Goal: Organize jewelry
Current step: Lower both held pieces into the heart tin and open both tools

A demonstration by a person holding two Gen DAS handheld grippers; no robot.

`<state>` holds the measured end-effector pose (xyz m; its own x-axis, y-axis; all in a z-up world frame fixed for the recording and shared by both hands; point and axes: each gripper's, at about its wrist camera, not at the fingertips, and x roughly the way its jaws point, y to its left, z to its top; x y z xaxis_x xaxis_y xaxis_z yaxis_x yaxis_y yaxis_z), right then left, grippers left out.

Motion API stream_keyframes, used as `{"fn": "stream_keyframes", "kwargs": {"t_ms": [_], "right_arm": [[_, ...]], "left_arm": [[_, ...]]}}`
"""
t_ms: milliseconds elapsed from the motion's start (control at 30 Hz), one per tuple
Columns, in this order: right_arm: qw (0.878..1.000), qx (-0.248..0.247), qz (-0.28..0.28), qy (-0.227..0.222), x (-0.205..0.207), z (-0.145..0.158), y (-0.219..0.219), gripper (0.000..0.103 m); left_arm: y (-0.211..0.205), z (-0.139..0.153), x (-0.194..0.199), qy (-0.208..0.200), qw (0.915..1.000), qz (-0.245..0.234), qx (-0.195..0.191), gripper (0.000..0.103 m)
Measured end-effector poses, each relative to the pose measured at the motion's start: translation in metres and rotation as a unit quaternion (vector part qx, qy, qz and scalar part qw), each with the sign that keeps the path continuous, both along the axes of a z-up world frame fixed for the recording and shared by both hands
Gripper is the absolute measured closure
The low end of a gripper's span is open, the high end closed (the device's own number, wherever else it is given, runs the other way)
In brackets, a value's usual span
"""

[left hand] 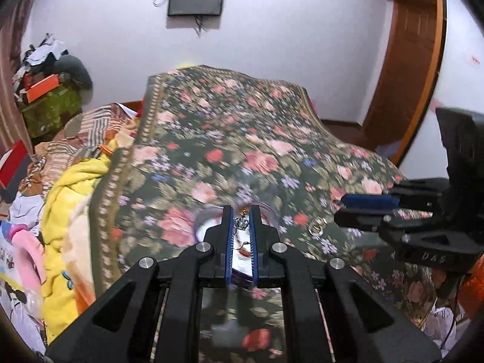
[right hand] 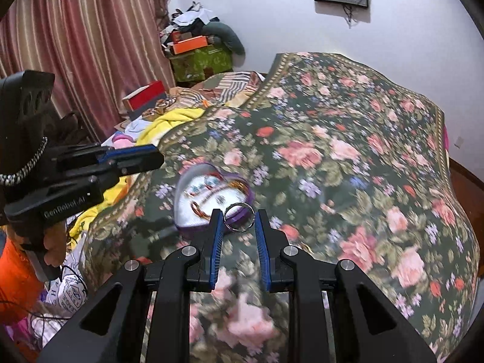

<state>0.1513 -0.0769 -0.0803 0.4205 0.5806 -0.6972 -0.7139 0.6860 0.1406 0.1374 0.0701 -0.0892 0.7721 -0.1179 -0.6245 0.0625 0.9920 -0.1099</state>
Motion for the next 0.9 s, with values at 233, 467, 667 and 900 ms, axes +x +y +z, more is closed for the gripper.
{"fn": "stream_keyframes", "kwargs": {"t_ms": [233,467,667,900], "right_arm": [[1.0,-0.002,0.02,-0.004,0.004,0.0,0.025,0.084],[0.999,-0.011,0.03,0.013,0.011,-0.015,0.044,0.084],[0.999,-0.023,0.033,0.032,0.018,-0.033,0.054,0.084],[0.998,-0.029,0.035,0.05,0.025,-0.047,0.058,0.083]], "left_arm": [[0.016,0.001,0.004,-0.006,0.9999,0.01,-0.011,0.095],[0.014,-0.018,0.016,0.014,0.9995,-0.002,-0.027,0.095],[0.01,-0.034,0.025,0.036,0.9986,-0.015,-0.034,0.095],[0.012,-0.05,0.034,0.058,0.9975,-0.016,-0.038,0.095]]}}
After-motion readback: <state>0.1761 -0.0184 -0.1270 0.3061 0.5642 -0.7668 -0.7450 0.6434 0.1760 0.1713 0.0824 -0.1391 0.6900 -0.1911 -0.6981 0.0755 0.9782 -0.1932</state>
